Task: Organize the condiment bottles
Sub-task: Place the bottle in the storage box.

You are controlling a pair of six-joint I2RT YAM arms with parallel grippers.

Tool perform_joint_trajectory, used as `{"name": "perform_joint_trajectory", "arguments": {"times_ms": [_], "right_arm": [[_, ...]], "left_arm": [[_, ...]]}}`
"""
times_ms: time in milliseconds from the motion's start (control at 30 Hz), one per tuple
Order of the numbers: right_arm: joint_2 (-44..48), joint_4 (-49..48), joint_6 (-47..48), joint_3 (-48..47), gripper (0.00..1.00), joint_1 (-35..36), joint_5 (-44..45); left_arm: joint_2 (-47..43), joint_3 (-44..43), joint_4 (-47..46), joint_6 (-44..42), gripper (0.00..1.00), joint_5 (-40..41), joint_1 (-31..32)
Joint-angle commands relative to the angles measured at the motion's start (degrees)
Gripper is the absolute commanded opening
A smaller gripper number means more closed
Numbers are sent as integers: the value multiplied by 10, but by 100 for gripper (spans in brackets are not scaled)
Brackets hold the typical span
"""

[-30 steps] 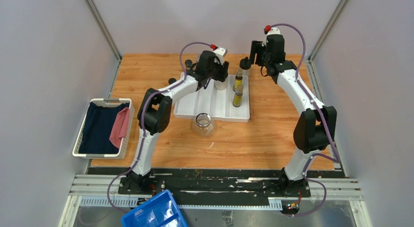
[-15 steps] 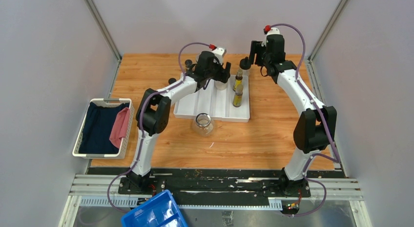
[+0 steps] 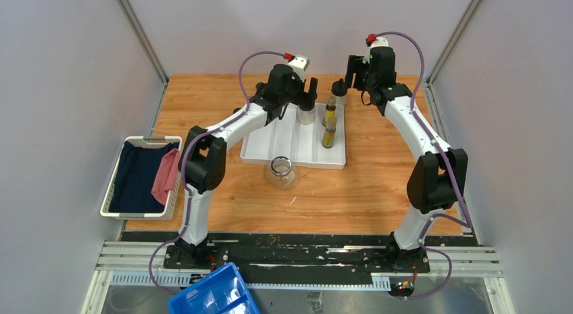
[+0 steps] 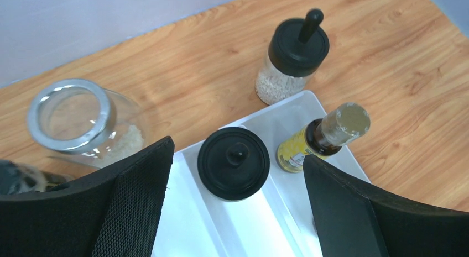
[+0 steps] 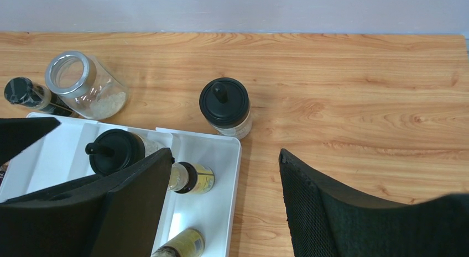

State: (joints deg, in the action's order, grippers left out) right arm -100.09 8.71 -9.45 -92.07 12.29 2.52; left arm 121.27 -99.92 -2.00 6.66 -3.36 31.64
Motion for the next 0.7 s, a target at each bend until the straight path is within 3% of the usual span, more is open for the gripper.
{"name": "perform_joint_trajectory", "arguments": {"times_ms": [0, 167, 433, 667], "right_arm": [[22, 16, -8, 0, 74, -7, -9], [30, 21, -9, 0, 74, -6, -10], [37, 26, -9, 2, 74, -4, -8], [36, 23, -9, 5, 74, -3, -13]], "left_arm": [[-48, -12, 30, 19, 93, 65, 3], [-50, -54, 94, 42, 94, 135, 4], [-5, -190, 245, 44, 95, 209, -1], [19, -218, 289, 103, 94, 179, -49]]}}
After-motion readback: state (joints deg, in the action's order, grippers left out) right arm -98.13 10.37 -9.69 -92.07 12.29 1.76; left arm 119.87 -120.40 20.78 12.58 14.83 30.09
